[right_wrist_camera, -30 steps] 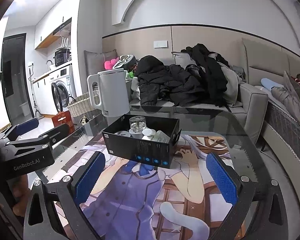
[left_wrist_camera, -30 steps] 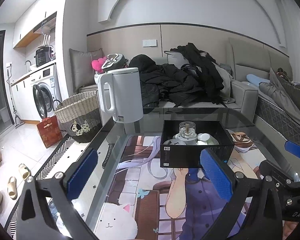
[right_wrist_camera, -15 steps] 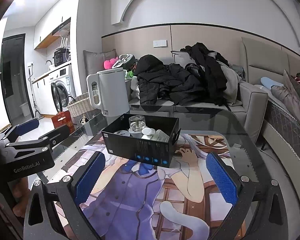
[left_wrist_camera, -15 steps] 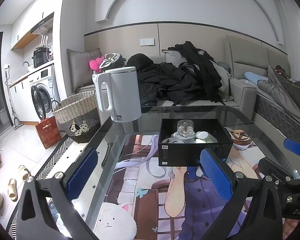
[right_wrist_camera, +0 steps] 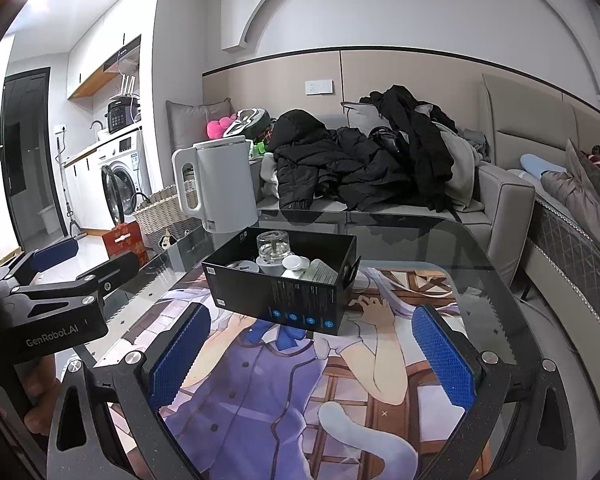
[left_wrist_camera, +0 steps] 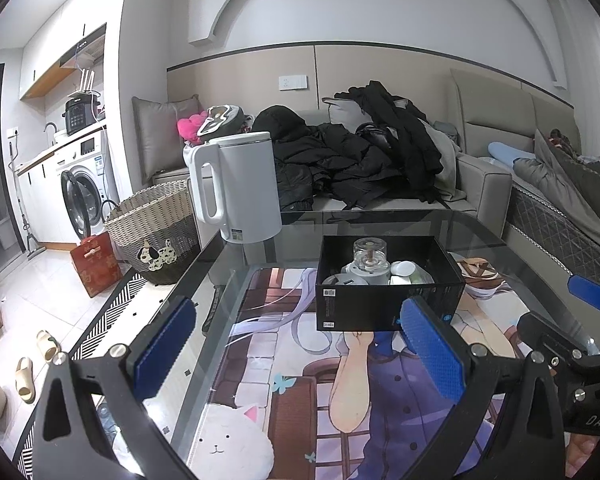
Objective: Organize rigid objects
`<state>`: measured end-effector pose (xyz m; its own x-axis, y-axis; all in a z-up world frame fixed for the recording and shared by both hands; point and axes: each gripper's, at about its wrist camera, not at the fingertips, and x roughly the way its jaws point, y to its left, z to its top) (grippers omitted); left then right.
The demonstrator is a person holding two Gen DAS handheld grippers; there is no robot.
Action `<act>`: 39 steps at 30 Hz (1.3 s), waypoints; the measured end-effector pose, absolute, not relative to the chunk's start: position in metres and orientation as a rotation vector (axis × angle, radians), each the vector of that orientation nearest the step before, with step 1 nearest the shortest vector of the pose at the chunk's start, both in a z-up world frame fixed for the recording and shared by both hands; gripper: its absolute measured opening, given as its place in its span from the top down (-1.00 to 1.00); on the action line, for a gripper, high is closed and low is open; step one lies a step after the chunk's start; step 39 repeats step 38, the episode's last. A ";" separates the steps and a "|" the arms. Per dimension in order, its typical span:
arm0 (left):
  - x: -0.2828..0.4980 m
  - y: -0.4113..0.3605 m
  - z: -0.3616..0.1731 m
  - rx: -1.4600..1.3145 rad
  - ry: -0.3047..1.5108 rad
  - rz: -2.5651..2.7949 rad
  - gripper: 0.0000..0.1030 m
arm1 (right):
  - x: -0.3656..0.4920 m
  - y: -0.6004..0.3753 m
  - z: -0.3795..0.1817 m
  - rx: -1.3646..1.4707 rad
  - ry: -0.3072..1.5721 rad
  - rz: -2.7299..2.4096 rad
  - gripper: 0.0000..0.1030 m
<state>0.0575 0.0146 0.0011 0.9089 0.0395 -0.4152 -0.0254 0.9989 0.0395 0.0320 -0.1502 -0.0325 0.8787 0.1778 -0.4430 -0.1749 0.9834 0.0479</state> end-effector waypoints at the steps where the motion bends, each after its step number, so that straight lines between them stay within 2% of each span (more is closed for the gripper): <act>1: 0.057 0.015 0.001 0.033 0.430 0.034 -1.00 | 0.032 -0.150 -0.032 0.008 0.465 0.185 -0.99; 39: 0.063 0.014 -0.004 0.056 0.480 0.035 -1.00 | 0.030 -0.148 -0.035 0.018 0.490 0.202 -0.99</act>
